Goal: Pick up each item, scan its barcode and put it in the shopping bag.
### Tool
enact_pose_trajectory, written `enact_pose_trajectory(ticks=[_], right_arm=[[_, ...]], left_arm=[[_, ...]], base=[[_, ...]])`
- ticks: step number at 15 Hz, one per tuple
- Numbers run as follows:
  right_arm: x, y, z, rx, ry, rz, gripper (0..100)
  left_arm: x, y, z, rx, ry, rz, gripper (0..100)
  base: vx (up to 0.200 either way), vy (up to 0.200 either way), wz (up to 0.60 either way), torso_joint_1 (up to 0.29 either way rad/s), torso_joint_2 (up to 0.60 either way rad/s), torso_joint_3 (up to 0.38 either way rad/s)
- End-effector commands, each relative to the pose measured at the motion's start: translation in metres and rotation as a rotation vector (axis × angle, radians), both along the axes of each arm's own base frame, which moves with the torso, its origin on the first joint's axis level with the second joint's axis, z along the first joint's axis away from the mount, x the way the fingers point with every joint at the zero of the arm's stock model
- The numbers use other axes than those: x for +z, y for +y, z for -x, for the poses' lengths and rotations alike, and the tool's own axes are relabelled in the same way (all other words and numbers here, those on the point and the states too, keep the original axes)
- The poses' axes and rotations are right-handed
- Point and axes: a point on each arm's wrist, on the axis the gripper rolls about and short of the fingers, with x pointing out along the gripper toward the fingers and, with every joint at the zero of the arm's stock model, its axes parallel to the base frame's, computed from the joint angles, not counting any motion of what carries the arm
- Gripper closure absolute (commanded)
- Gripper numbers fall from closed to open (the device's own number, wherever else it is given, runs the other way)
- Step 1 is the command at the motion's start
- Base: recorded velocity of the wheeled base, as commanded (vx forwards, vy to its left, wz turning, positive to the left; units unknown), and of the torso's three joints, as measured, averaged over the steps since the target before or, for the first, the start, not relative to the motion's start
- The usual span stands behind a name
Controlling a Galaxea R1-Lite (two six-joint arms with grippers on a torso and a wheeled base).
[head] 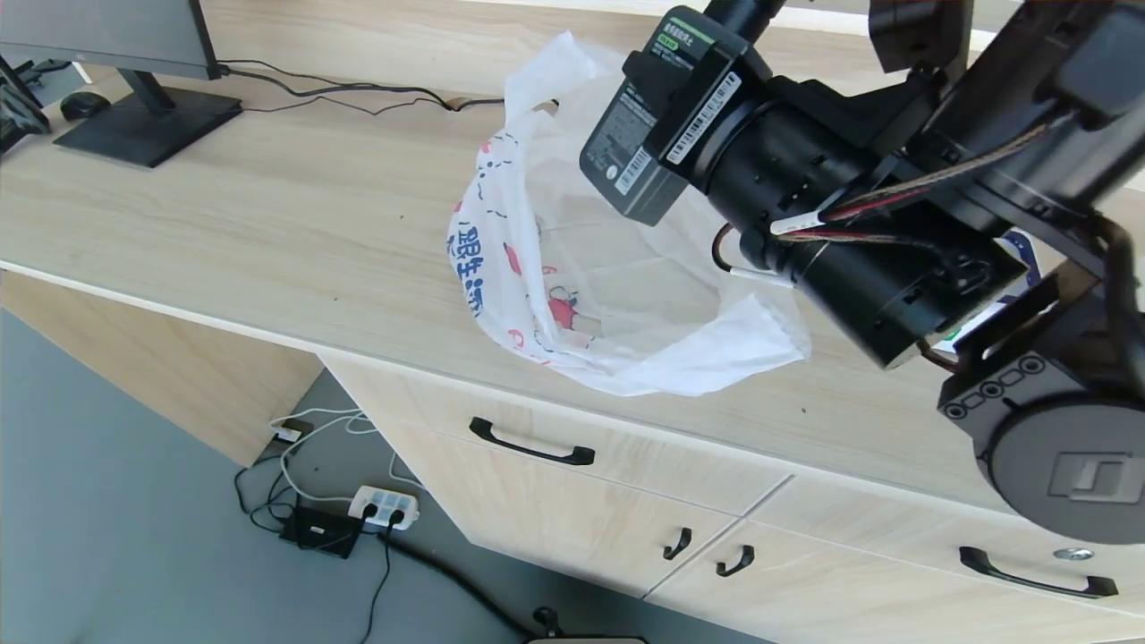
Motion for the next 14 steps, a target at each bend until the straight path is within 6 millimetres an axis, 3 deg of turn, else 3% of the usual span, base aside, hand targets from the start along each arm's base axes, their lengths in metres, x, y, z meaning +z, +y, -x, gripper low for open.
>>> enact_pose_trajectory(ticks=[1,4,8,14], right_arm=[[-0.025,0.021,-0.015,0.038,0.089,-0.019,100],[-0.035,0.015,-0.026,0.029,0.147,-0.065,100],[-0.063,0.021,-0.033,-0.003,0.211,-0.011,100],[-0.086,0.032,-0.043,-0.003,0.251,0.037,100]], left_arm=[[0.000,0.000,0.000,0.000,0.001,0.000,0],[0.000,0.000,0.000,0.000,0.001,0.000,0],[0.000,0.000,0.000,0.000,0.001,0.000,0],[0.000,0.000,0.000,0.000,0.001,0.000,0]], base=[[0.000,0.000,0.00,0.000,0.00,0.000],[0.000,0.000,0.00,0.000,0.00,0.000],[0.000,0.000,0.00,0.000,0.00,0.000],[0.000,0.000,0.00,0.000,0.00,0.000]])
